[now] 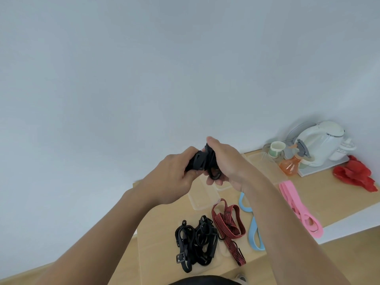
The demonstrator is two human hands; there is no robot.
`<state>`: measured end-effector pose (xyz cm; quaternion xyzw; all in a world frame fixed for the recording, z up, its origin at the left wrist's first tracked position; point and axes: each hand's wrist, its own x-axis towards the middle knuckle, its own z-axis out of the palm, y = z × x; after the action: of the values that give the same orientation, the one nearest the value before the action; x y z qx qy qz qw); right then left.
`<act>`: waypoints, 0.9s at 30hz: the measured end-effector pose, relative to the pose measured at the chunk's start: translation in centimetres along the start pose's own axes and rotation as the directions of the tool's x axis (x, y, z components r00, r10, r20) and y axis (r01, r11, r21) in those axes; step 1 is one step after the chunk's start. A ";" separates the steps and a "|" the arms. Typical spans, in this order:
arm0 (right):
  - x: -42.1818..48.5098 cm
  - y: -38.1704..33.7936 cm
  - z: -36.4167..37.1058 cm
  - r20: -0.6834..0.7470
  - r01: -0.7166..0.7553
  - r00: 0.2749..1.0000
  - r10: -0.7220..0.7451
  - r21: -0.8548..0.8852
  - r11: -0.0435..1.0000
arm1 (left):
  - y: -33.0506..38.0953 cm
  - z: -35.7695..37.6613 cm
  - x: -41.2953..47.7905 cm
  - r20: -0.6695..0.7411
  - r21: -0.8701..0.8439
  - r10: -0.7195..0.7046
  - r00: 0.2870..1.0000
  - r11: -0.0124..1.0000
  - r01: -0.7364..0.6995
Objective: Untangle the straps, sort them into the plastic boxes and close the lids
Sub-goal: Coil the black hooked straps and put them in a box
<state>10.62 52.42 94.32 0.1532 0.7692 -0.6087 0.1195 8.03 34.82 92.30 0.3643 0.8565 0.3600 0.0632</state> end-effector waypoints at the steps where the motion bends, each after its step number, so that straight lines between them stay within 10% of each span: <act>1: 0.0 0.0 0.0 0.029 -0.037 0.999 0.036 0.023 0.999 | -0.1 0.2 -0.2 -0.004 0.002 0.007 1.000 1.000 -0.007; 15: 1.3 1.5 0.3 0.358 -0.204 0.929 0.097 0.276 0.939 | -2.6 -0.2 -2.1 0.001 -0.162 0.071 0.997 0.984 -0.070; 27: 2.8 2.6 0.4 0.512 -0.220 0.834 0.208 -0.037 0.975 | -3.6 0.2 -3.1 0.019 -0.009 0.072 0.997 0.997 -0.072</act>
<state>9.04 52.86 90.88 0.0721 0.6805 -0.6191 0.3853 8.31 31.19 89.28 0.3982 0.8407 0.3620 0.0601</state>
